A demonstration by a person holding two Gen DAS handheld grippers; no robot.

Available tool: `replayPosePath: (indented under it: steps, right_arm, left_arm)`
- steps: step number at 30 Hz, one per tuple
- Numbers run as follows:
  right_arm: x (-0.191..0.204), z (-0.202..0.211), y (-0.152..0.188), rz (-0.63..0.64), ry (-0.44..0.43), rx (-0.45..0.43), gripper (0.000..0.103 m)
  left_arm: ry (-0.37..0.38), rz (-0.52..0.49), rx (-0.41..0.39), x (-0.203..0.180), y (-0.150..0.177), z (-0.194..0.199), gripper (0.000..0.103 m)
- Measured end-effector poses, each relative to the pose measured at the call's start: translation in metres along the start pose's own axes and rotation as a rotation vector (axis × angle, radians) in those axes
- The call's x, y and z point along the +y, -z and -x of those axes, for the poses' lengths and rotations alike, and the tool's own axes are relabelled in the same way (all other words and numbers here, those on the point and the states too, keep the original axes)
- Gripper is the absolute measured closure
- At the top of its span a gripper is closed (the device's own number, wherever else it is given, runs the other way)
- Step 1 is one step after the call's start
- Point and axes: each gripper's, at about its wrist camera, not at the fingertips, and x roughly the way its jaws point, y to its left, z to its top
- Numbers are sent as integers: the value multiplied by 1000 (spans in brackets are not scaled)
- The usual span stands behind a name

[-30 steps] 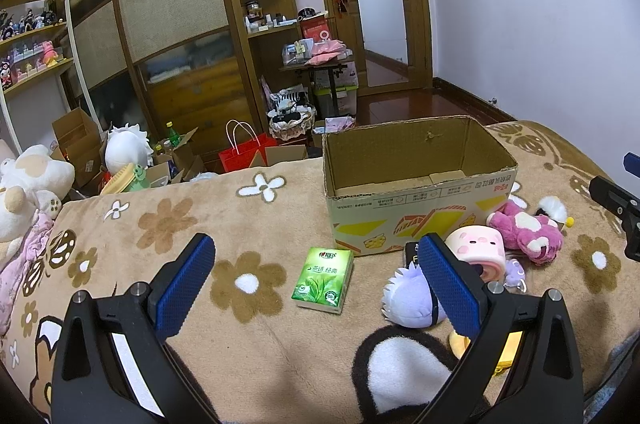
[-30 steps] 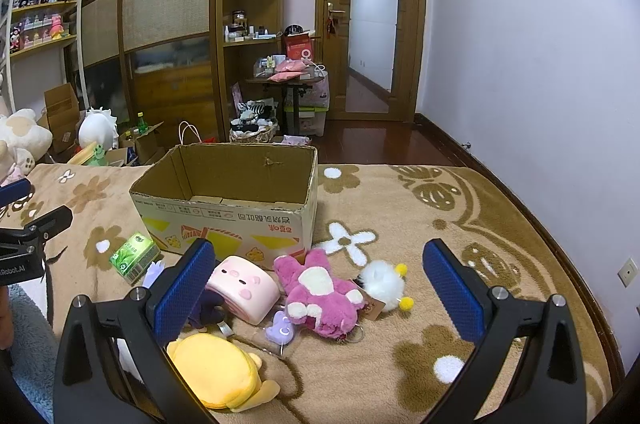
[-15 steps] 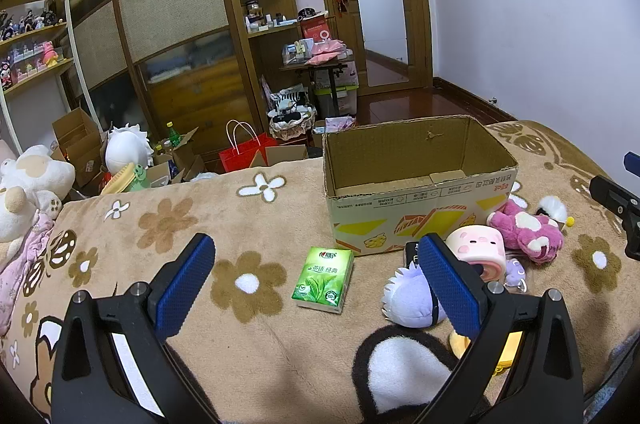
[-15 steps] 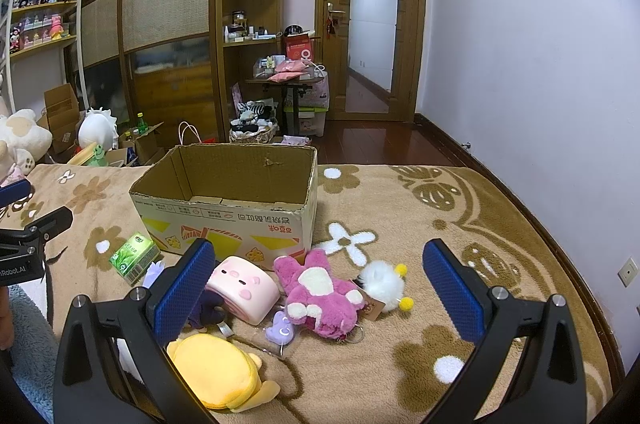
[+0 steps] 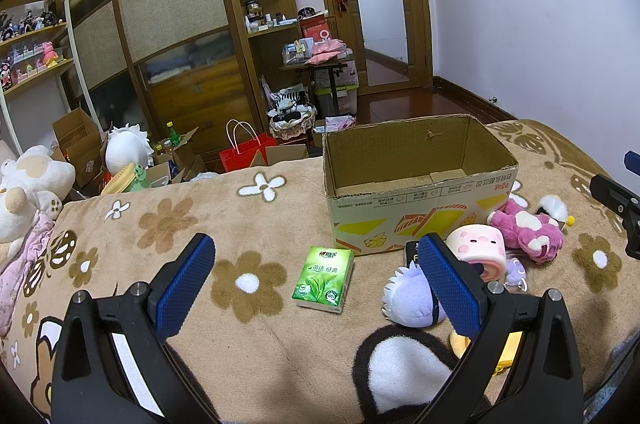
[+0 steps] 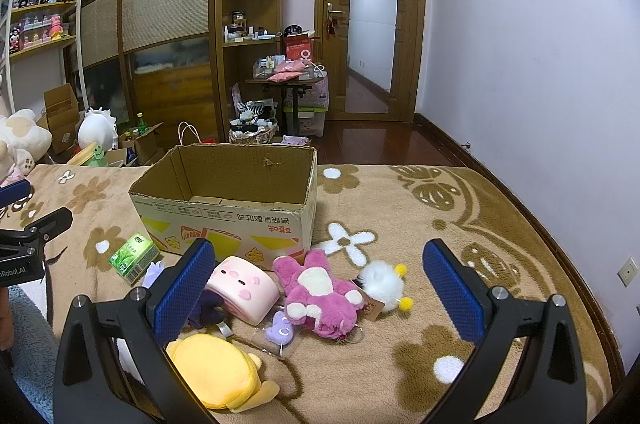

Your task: Organize soft objects

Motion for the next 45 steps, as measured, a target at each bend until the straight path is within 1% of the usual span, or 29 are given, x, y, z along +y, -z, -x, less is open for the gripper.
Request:
replayPosePath:
  steps: [36, 45]
  right_arm:
    - [0, 0, 0, 0, 1, 1, 0]
    - [1, -2, 0, 2, 1, 1, 0]
  left_arm:
    - [1, -3, 3, 0, 0, 0, 2]
    - [12, -8, 32, 2, 0, -9, 2]
